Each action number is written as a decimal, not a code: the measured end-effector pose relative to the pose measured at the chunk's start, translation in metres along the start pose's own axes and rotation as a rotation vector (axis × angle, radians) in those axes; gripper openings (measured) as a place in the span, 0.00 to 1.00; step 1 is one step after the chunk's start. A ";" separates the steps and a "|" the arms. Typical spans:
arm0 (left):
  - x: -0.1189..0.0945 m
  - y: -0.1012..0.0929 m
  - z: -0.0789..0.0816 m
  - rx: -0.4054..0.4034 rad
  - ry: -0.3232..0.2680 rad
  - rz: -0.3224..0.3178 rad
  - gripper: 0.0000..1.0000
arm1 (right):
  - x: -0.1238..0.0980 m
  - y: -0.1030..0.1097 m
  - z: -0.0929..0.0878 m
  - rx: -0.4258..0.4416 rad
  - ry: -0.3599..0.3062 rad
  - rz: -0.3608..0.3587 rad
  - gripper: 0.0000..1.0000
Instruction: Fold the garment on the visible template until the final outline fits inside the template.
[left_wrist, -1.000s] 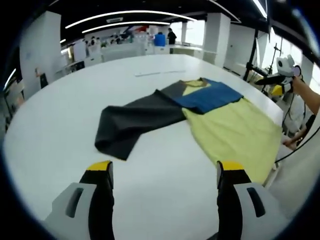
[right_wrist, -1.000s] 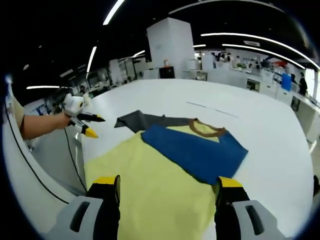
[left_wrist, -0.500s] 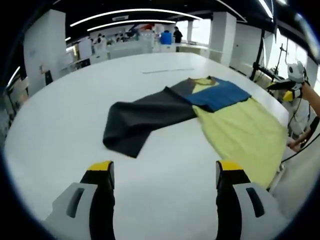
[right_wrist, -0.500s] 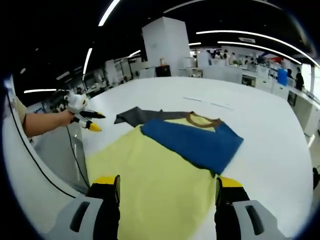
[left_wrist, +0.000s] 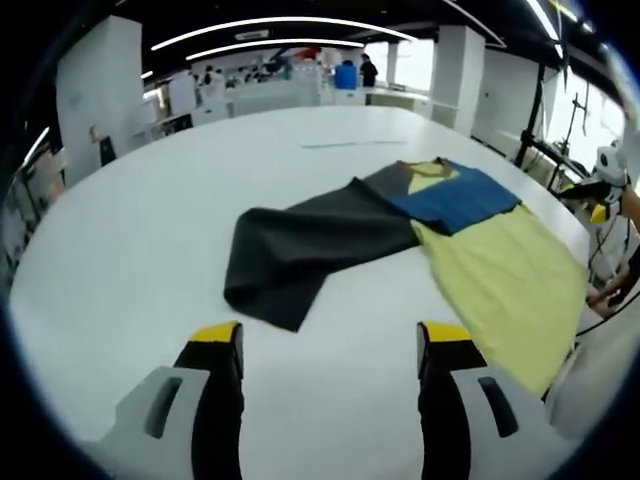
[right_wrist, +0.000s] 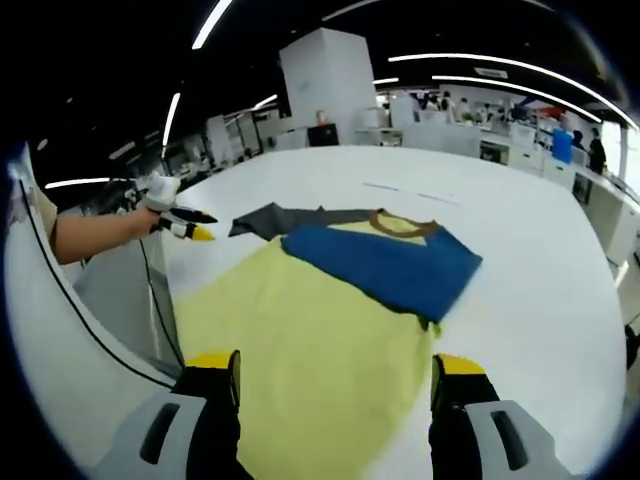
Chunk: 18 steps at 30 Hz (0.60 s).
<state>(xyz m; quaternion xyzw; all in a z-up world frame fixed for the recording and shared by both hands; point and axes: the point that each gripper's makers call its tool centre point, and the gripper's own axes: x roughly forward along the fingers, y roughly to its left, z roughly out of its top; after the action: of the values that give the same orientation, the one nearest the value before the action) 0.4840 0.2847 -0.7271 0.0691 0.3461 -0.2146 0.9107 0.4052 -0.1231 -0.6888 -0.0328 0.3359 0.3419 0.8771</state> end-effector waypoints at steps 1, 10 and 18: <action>0.001 0.001 0.000 -0.001 0.003 0.003 0.63 | 0.000 0.000 -0.001 0.001 0.000 -0.001 0.76; 0.004 0.021 0.004 -0.084 -0.022 0.040 0.49 | -0.006 -0.003 -0.005 0.010 -0.002 -0.015 0.76; 0.005 0.038 0.003 -0.134 -0.021 0.083 0.40 | -0.008 0.000 -0.008 0.009 0.012 -0.012 0.76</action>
<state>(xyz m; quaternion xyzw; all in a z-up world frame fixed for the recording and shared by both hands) 0.5059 0.3161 -0.7290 0.0200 0.3468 -0.1539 0.9250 0.3965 -0.1301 -0.6905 -0.0327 0.3423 0.3351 0.8772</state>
